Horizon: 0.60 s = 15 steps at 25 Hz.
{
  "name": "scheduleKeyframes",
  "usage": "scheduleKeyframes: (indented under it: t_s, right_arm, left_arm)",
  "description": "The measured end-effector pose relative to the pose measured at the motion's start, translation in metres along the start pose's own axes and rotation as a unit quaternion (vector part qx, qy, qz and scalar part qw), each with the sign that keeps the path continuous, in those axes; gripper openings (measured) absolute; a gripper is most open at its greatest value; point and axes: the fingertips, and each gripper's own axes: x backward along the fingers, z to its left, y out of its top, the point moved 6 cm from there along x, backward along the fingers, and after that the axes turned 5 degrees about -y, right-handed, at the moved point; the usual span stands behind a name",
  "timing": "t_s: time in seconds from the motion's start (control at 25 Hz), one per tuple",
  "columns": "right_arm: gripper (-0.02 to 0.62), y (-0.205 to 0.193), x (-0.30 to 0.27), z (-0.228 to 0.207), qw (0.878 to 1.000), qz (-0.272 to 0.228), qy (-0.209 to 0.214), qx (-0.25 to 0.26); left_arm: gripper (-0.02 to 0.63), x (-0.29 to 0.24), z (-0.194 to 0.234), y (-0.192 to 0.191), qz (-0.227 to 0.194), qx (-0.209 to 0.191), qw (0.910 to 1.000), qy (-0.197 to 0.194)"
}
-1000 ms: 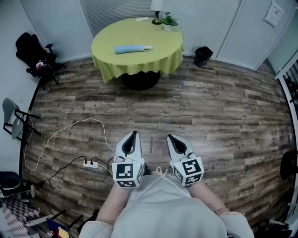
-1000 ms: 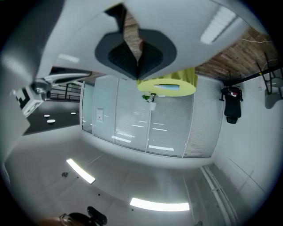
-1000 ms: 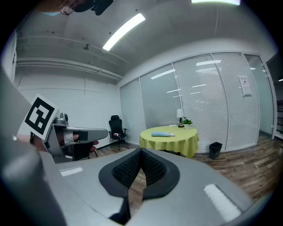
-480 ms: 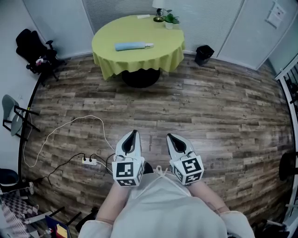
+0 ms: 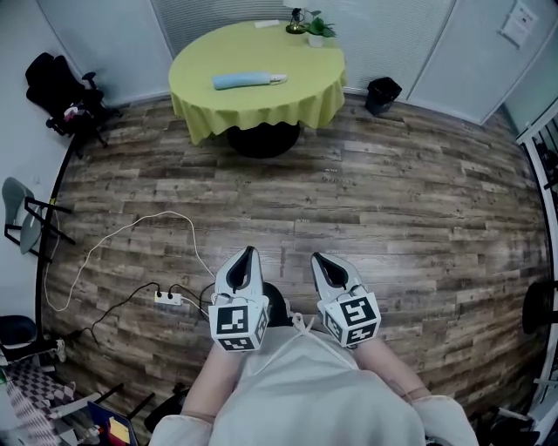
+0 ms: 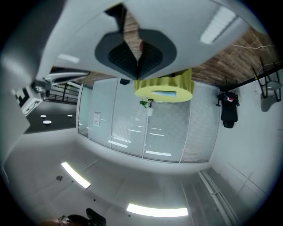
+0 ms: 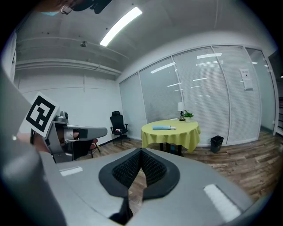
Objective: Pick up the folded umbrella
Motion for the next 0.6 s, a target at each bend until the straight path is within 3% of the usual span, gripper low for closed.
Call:
scheduleKeyframes:
  t_s: [0.24, 0.6]
  right_arm:
    - [0.0, -0.007, -0.03, 0.006, 1.0, 0.021, 0.009, -0.007]
    - [0.0, 0.039, -0.14, -0.003, 1.0, 0.015, -0.001, 0.01]
  left_arm:
    - [0.006, -0.011, 0.027, -0.009, 0.007, 0.009, 0.9998, 0.014]
    - [0.006, -0.094, 0.11, 0.026, -0.008, 0.013, 0.9999, 0.009]
